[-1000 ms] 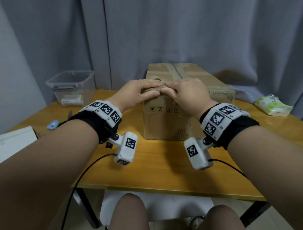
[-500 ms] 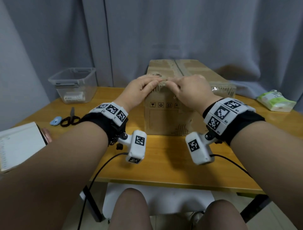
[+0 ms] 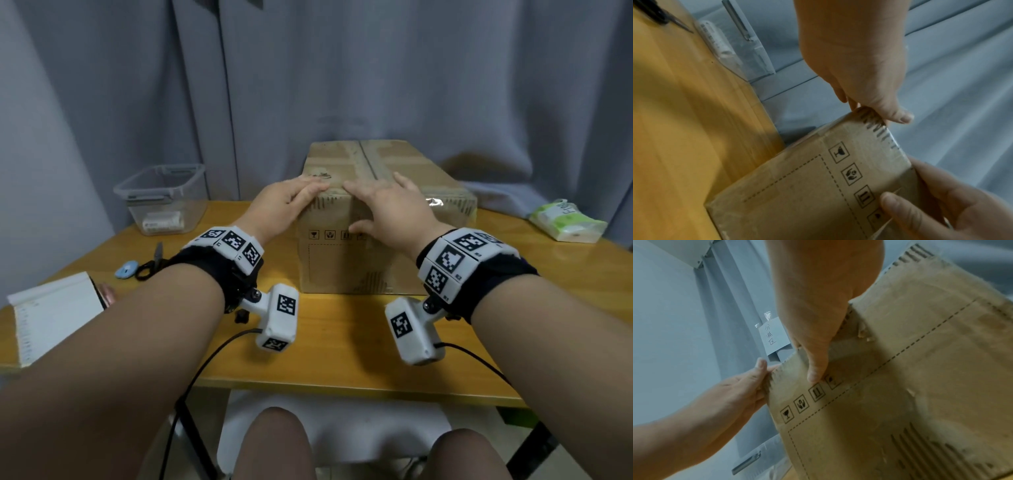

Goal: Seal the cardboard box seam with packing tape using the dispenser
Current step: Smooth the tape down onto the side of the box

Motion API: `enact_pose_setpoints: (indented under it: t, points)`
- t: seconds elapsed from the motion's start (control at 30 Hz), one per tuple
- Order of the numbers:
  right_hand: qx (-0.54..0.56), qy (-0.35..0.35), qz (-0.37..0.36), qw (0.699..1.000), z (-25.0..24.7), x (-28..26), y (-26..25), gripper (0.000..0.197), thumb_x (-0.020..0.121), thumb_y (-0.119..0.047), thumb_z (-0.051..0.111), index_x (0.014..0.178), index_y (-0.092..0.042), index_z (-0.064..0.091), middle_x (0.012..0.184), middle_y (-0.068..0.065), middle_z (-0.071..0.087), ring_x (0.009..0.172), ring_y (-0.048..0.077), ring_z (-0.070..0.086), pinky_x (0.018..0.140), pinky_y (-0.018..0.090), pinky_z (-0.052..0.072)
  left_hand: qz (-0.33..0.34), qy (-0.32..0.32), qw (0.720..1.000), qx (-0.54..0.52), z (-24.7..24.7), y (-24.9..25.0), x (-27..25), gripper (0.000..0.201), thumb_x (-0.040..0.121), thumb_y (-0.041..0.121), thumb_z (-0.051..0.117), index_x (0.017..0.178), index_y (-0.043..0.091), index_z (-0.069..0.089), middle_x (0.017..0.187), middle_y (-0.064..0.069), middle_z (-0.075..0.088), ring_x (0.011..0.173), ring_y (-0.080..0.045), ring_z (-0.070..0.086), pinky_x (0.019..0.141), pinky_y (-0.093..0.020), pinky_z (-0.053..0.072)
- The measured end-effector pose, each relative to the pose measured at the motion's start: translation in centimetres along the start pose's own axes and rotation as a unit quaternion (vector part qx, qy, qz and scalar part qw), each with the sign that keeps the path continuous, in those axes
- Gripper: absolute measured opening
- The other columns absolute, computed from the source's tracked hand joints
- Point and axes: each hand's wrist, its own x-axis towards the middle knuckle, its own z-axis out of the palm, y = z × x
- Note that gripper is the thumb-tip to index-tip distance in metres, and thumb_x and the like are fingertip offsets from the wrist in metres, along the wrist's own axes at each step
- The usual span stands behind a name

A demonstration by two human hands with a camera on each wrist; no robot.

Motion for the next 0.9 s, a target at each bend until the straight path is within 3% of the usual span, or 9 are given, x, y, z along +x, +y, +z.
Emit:
enact_pose_setpoints:
  t: [0.13, 0.23, 0.3, 0.37, 0.47, 0.57, 0.67, 0.77, 0.9]
  points:
    - [0.008, -0.019, -0.013, 1.000, -1.1, -0.4, 1.4, 0.073, 0.084, -0.051, 0.061, 0.147, -0.030, 0.030, 0.150, -0.007, 0.039, 0.138, 0.011, 0.034, 0.119, 0.041, 0.003, -0.006, 0.020, 0.999, -0.030, 0.7, -0.2, -0.1, 0.033, 0.097, 0.024, 0.048, 0.129, 0.022, 0.057, 0.141, 0.002, 0.049, 0.138, -0.013, 0.032, 0.110, -0.019, 0.018]
    - [-0.019, -0.014, -0.026, 0.999, -1.4, -0.8, 2.2, 0.073, 0.083, -0.051, 0.062, 0.146, -0.030, 0.031, 0.148, -0.005, 0.042, 0.137, 0.015, 0.036, 0.118, 0.041, 0.004, -0.007, -0.019, 1.000, -0.003, 0.2, 0.0, -0.3, 0.043, 0.092, 0.023, 0.058, 0.134, 0.023, 0.051, 0.146, 0.002, 0.042, 0.141, -0.012, 0.026, 0.110, -0.019, 0.013]
    - [-0.036, 0.003, -0.027, 0.999, -1.3, -1.2, 2.9, 0.072, 0.082, -0.051, 0.062, 0.145, -0.030, 0.033, 0.144, -0.003, 0.046, 0.134, 0.018, 0.038, 0.117, 0.042, 0.008, 0.000, -0.056, 0.997, 0.053, -0.5, 0.3, 0.0, 0.052, 0.087, 0.030, 0.064, 0.136, 0.025, 0.049, 0.148, 0.002, 0.040, 0.142, -0.014, 0.024, 0.115, -0.027, 0.010]
    - [-0.038, 0.032, -0.036, 0.998, -1.2, -1.5, 3.7, 0.065, 0.083, -0.048, 0.063, 0.141, -0.029, 0.040, 0.134, -0.002, 0.053, 0.127, 0.020, 0.045, 0.114, 0.040, 0.015, 0.019, -0.040, 0.991, 0.123, -0.7, 1.0, 0.7, 0.041, 0.089, 0.041, 0.058, 0.127, 0.025, 0.057, 0.138, 0.001, 0.052, 0.136, -0.017, 0.037, 0.115, -0.035, 0.017]
    - [-0.034, 0.095, -0.062, 0.993, -1.2, -1.6, 4.9, 0.044, 0.085, -0.041, 0.062, 0.125, -0.024, 0.054, 0.115, 0.000, 0.063, 0.111, 0.021, 0.056, 0.104, 0.036, 0.030, 0.058, -0.003, 0.983, 0.177, -0.1, 3.0, 2.5, 0.040, 0.098, 0.042, 0.039, 0.100, 0.014, 0.068, 0.099, -0.004, 0.068, 0.097, -0.023, 0.060, 0.086, -0.038, 0.045]
    - [-0.059, 0.134, -0.104, 0.984, -1.0, -1.4, 5.4, 0.027, 0.086, -0.034, 0.063, 0.106, -0.016, 0.061, 0.096, 0.005, 0.067, 0.089, 0.029, 0.062, 0.086, 0.039, 0.043, 0.084, -0.049, 0.976, 0.195, 1.4, 4.3, 4.4, 0.040, 0.099, 0.041, 0.037, 0.089, 0.013, 0.064, 0.089, -0.001, 0.067, 0.080, -0.019, 0.056, 0.073, -0.036, 0.044]
    - [-0.074, 0.203, -0.162, 0.963, -0.2, -1.6, 5.7, 0.015, 0.085, -0.024, 0.060, 0.086, -0.010, 0.065, 0.080, 0.008, 0.066, 0.067, 0.030, 0.062, 0.071, 0.039, 0.049, 0.110, -0.044, 0.967, 0.225, 2.6, 4.4, 5.3, 0.041, 0.097, 0.046, 0.038, 0.091, 0.019, 0.070, 0.092, -0.002, 0.068, 0.086, -0.022, 0.057, 0.078, -0.036, 0.044]
    - [-0.063, 0.237, -0.175, 0.954, 0.7, -1.6, 5.5, 0.022, 0.087, -0.023, 0.050, 0.081, -0.009, 0.066, 0.082, 0.008, 0.067, 0.063, 0.029, 0.061, 0.068, 0.038, 0.049, 0.105, -0.013, 0.963, 0.248, 3.1, 3.9, 5.3, 0.044, 0.095, 0.053, 0.037, 0.105, 0.024, 0.070, 0.105, 0.000, 0.067, 0.101, -0.025, 0.054, 0.090, -0.039, 0.041]
    - [-0.055, 0.264, -0.159, 0.950, 1.6, -1.8, 5.3, 0.020, 0.089, -0.020, 0.052, 0.080, -0.008, 0.065, 0.083, 0.009, 0.067, 0.063, 0.029, 0.060, 0.066, 0.036, 0.047, 0.126, -0.007, 0.950, 0.284, 3.3, 3.7, 5.2, 0.048, 0.095, 0.055, 0.034, 0.113, 0.026, 0.067, 0.111, 0.000, 0.065, 0.105, -0.025, 0.053, 0.088, -0.037, 0.038]
